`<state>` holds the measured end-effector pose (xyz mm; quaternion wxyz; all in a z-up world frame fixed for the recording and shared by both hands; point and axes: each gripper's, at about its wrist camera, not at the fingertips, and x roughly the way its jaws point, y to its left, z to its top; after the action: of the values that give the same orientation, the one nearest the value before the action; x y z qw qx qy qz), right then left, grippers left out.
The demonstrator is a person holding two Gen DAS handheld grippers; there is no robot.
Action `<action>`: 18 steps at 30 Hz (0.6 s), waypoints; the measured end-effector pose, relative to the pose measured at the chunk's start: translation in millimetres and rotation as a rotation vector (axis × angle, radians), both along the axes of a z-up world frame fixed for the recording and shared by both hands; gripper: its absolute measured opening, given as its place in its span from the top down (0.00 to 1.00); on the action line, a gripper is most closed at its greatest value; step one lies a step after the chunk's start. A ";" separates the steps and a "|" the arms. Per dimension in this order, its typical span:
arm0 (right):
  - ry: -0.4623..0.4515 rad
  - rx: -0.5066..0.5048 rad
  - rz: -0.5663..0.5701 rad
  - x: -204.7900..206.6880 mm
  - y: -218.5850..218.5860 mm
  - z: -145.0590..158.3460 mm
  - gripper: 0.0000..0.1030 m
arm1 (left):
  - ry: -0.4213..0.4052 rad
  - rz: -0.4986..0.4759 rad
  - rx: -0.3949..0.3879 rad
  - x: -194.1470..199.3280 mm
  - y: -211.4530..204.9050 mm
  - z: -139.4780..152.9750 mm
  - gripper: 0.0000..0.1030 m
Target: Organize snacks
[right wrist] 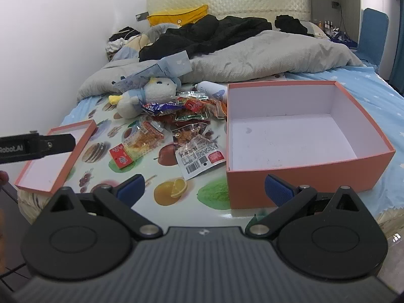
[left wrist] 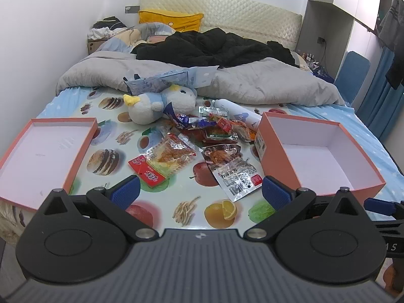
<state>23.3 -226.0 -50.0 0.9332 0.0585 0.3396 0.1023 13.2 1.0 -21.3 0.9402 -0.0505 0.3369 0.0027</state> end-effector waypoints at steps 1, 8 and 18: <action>0.000 -0.003 -0.001 0.0 0.6 -0.9 0.00 | 0.001 -0.002 0.002 0.2 -0.3 -0.1 0.00; 0.021 0.008 -0.006 1.5 0.9 -4.3 0.00 | -0.003 -0.014 0.008 6.6 1.8 0.5 0.00; 0.022 0.047 0.014 8.8 3.5 -11.6 0.05 | 0.029 0.007 -0.018 23.7 15.3 -16.7 0.00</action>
<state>32.1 -222.6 -61.6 0.9270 0.0793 0.3477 0.1163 36.9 16.3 -38.0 0.9347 -0.0601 0.3503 0.0039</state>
